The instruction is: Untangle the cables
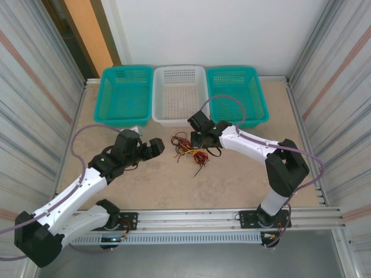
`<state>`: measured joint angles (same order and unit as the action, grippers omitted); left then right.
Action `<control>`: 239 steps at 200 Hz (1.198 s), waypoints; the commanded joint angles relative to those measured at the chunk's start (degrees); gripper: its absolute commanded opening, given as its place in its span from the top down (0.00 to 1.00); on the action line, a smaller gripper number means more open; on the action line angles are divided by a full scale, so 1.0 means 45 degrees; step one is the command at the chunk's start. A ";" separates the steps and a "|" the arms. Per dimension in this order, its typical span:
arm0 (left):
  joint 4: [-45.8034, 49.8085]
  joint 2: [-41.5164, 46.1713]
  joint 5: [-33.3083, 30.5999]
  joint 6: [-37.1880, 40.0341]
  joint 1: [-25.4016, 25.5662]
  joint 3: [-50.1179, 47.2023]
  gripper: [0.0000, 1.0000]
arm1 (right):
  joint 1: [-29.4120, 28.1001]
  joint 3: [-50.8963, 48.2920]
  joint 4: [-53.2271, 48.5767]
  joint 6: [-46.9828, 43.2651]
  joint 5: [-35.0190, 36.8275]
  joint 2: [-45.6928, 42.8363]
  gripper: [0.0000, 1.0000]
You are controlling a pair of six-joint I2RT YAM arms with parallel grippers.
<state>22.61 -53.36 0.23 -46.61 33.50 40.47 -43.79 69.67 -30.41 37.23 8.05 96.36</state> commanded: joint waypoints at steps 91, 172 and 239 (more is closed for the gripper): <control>-0.2262 0.0726 0.0506 -0.4336 -0.0130 -0.0577 0.01 | -0.1418 0.2535 -0.0608 -0.1152 0.0505 -0.2945 1.00; -0.4909 0.2865 0.1654 -0.6728 -0.1388 -0.2288 0.01 | -0.2914 0.2340 0.1719 -0.1495 -0.0026 -0.3844 1.00; -0.6604 0.1892 0.2104 -0.7397 -0.1381 -0.2690 0.01 | -0.3178 0.3317 0.2138 -0.1692 -0.0669 -0.3099 1.00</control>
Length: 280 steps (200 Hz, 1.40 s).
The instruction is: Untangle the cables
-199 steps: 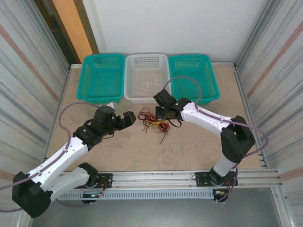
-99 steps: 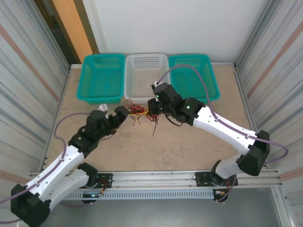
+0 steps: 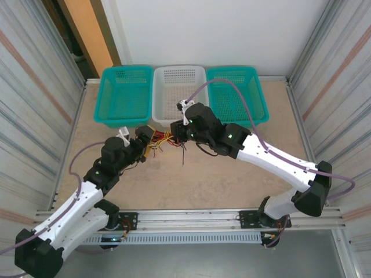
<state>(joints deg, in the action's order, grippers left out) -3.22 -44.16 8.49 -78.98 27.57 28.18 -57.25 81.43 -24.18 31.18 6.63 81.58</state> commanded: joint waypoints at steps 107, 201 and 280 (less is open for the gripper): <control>-0.0949 -0.0417 0.0933 -0.2555 -0.0483 0.0238 0.01 | -0.1027 0.0824 0.1351 -0.0640 0.2253 0.0600 1.00; -0.0554 0.1206 0.0374 -0.5478 -0.0326 -0.0716 0.01 | -0.1057 -0.0724 0.3986 -0.0523 0.2389 0.0133 1.00; -0.3190 -0.0098 0.0174 -0.5939 -0.0589 -0.0541 0.01 | -0.1492 -0.0921 0.4253 -0.0453 0.1259 0.0255 1.00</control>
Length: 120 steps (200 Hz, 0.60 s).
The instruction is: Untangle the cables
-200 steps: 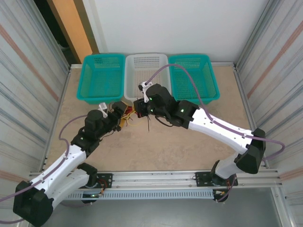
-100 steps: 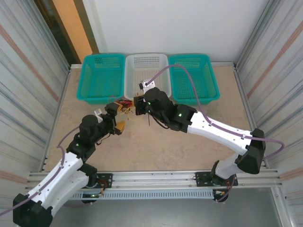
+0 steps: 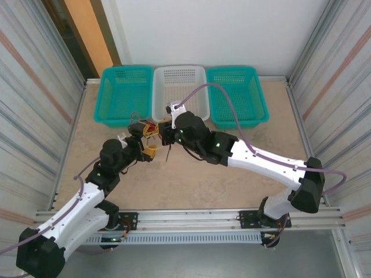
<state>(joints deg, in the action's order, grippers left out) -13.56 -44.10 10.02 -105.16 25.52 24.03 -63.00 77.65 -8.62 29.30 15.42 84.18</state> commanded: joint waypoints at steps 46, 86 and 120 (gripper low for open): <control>-0.0841 0.0168 0.0718 0.0126 -0.1359 0.0366 0.01 | -0.0570 -0.0193 0.0673 -0.0393 -0.0499 -0.0478 1.00; 0.0640 0.0756 0.1690 0.1359 -0.2214 0.0916 0.01 | -0.0570 -0.0399 0.0608 -0.0398 -0.0620 -0.0651 1.00; 0.0446 0.0281 0.1956 0.1925 -0.1613 0.1085 0.01 | -0.0570 -0.0225 0.0761 -0.0417 -0.1328 -0.0393 1.00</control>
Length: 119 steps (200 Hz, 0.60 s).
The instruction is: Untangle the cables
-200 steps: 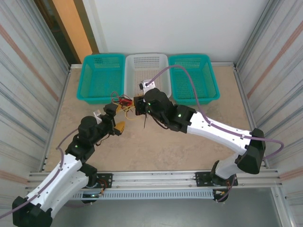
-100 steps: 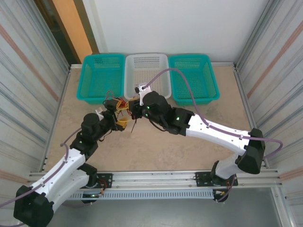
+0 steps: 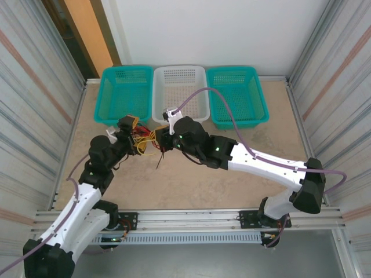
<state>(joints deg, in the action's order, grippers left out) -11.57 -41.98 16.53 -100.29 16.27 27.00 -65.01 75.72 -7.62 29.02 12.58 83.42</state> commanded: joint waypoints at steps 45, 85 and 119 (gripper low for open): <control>-0.1112 -0.1107 0.0830 0.1213 0.1049 0.0493 0.14 | -0.0103 0.0456 0.0562 -0.0345 -0.0992 -0.0047 1.00; -0.1110 -0.1288 0.1174 0.1766 0.1037 0.0630 0.45 | -0.0045 0.0458 0.0521 -0.0217 -0.1132 -0.0271 1.00; -0.1287 -0.1321 0.1271 0.2274 0.1032 0.0657 0.64 | 0.0088 0.0444 0.0387 -0.0159 -0.1267 -0.0457 1.00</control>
<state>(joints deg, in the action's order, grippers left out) -14.26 -47.86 20.01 -93.25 20.62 28.03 -64.86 75.75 -7.84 28.36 9.80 83.42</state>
